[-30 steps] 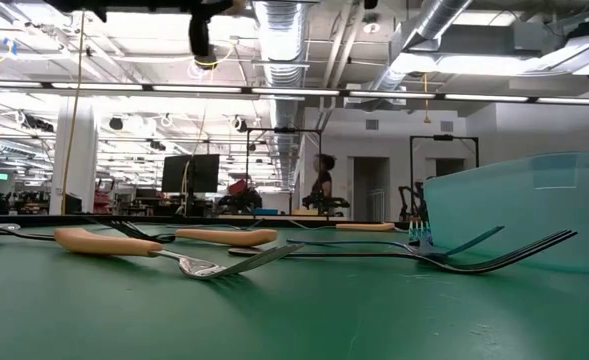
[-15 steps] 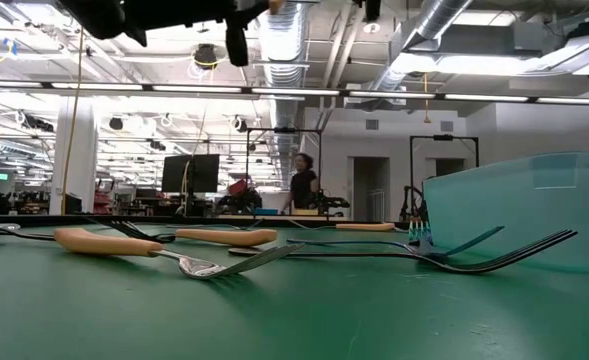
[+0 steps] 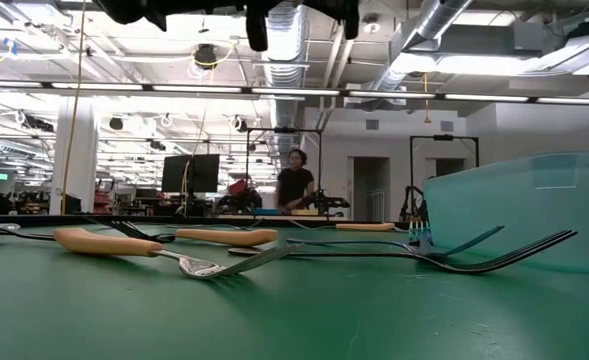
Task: Sort silverware by color (type)
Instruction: Put the yellow fork into the green bin
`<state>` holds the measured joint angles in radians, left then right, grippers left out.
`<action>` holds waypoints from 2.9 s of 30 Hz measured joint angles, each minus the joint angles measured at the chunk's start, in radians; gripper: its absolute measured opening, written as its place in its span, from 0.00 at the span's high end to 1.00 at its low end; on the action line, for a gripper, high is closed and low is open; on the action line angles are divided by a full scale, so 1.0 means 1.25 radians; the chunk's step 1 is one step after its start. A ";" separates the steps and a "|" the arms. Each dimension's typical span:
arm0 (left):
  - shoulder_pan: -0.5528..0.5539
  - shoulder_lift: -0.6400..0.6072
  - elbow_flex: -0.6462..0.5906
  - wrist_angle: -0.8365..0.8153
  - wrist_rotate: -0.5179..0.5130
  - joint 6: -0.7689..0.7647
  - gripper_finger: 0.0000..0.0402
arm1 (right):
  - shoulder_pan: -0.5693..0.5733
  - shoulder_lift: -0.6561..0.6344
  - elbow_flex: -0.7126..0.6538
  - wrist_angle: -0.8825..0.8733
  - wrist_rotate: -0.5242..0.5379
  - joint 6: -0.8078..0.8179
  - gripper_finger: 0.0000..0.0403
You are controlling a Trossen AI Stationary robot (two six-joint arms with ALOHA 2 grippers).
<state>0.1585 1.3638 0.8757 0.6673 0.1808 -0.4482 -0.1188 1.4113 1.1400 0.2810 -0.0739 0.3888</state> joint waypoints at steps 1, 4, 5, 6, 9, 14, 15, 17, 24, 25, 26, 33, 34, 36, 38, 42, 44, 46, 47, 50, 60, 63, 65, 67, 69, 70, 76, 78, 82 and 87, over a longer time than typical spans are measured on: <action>-0.001 -0.001 0.000 -0.002 -0.001 0.000 0.91 | -0.001 -0.001 0.000 -0.001 -0.001 -0.001 0.24; -0.002 -0.001 0.000 -0.012 -0.001 -0.001 0.91 | -0.006 -0.005 -0.002 0.011 0.000 -0.016 0.25; -0.002 -0.002 0.001 -0.014 -0.002 -0.001 0.91 | -0.006 -0.004 -0.002 0.010 0.004 -0.019 0.25; -0.002 -0.002 0.001 -0.018 -0.003 -0.003 0.91 | -0.006 -0.005 -0.002 0.007 0.014 -0.022 0.27; -0.002 -0.002 0.001 -0.018 -0.010 -0.001 0.91 | -0.006 -0.007 -0.002 0.006 0.021 -0.024 0.36; -0.002 -0.002 0.001 -0.024 -0.022 0.008 0.91 | -0.005 -0.008 -0.002 -0.004 0.017 -0.025 0.69; -0.001 -0.001 0.001 -0.027 -0.023 0.009 0.91 | -0.005 -0.008 -0.002 -0.004 0.014 -0.025 0.78; -0.001 -0.001 0.001 -0.030 -0.028 0.018 0.91 | -0.005 -0.009 -0.002 -0.006 0.012 -0.033 0.83; -0.002 -0.001 0.001 -0.044 -0.031 0.015 0.84 | -0.004 -0.009 -0.002 -0.010 0.013 -0.038 0.83; -0.002 -0.002 0.001 -0.051 -0.031 0.010 0.79 | -0.004 -0.009 -0.002 -0.013 0.015 -0.043 0.83; -0.002 -0.002 0.001 -0.062 -0.031 0.003 0.75 | -0.004 -0.009 -0.002 -0.016 0.016 -0.043 0.83; 0.001 -0.005 0.001 -0.149 0.012 -0.039 0.46 | -0.030 -0.035 -0.002 -0.064 0.018 -0.042 0.83; 0.002 -0.010 0.001 -0.165 0.016 -0.048 0.43 | -0.035 -0.047 -0.002 -0.089 0.018 -0.042 0.83; 0.002 -0.022 0.001 -0.193 0.022 -0.058 0.39 | -0.045 -0.074 -0.002 -0.142 0.019 -0.050 0.83; 0.002 -0.041 0.001 -0.237 0.023 -0.061 0.37 | -0.055 -0.106 -0.002 -0.212 0.023 -0.061 0.83; 0.006 -0.082 0.001 -0.323 0.020 -0.061 0.37 | -0.070 -0.180 -0.002 -0.397 0.024 -0.081 0.83; 0.007 -0.103 0.001 -0.363 0.020 -0.051 0.38 | -0.068 -0.219 -0.002 -0.502 0.025 -0.084 0.83; 0.007 -0.119 0.001 -0.386 0.019 -0.047 0.38 | -0.057 -0.252 -0.002 -0.605 0.041 -0.083 0.83; 0.007 -0.128 0.001 -0.398 0.016 -0.046 0.38 | -0.047 -0.268 -0.002 -0.651 0.052 -0.082 0.83; 0.007 -0.140 0.000 -0.411 0.013 -0.046 0.38 | 0.000 -0.302 -0.002 -0.800 0.091 -0.062 0.83; 0.008 -0.156 0.000 -0.452 0.004 -0.055 0.38 | 0.261 -0.257 -0.002 -1.085 0.165 0.082 0.83; 0.008 -0.156 0.000 -0.462 -0.010 -0.055 0.38 | 0.324 -0.211 -0.002 -1.136 0.176 0.109 0.83; 0.008 -0.156 0.000 -0.463 -0.015 -0.056 0.38 | 0.359 -0.174 -0.002 -1.169 0.179 0.114 0.83; 0.008 -0.156 0.000 -0.461 -0.017 -0.056 0.38 | 0.388 -0.135 -0.002 -1.189 0.179 0.112 0.83; 0.008 -0.156 0.000 -0.462 -0.018 -0.056 0.38 | 0.414 -0.091 -0.002 -1.197 0.179 0.099 0.83; 0.008 -0.156 0.000 -0.463 -0.018 -0.056 0.38 | 0.428 -0.070 -0.002 -1.195 0.178 0.087 0.83; 0.008 -0.156 0.000 -0.475 -0.022 -0.055 0.38 | 0.481 0.027 -0.002 -1.149 0.140 0.001 0.83; 0.008 -0.156 0.000 -0.486 -0.026 -0.055 0.38 | 0.486 0.040 -0.003 -1.136 0.135 -0.022 0.83; 0.008 -0.156 0.000 -0.493 -0.029 -0.052 0.38 | 0.489 -0.005 -0.070 -1.048 0.097 -0.039 0.83; 0.008 -0.156 0.000 -0.494 -0.031 -0.039 0.38 | 0.480 -0.132 -0.195 -1.016 0.077 0.027 0.83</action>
<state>0.1680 1.1687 0.8761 0.0502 0.1418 -0.4975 0.4816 1.2462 0.8962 -0.9886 0.0218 0.4226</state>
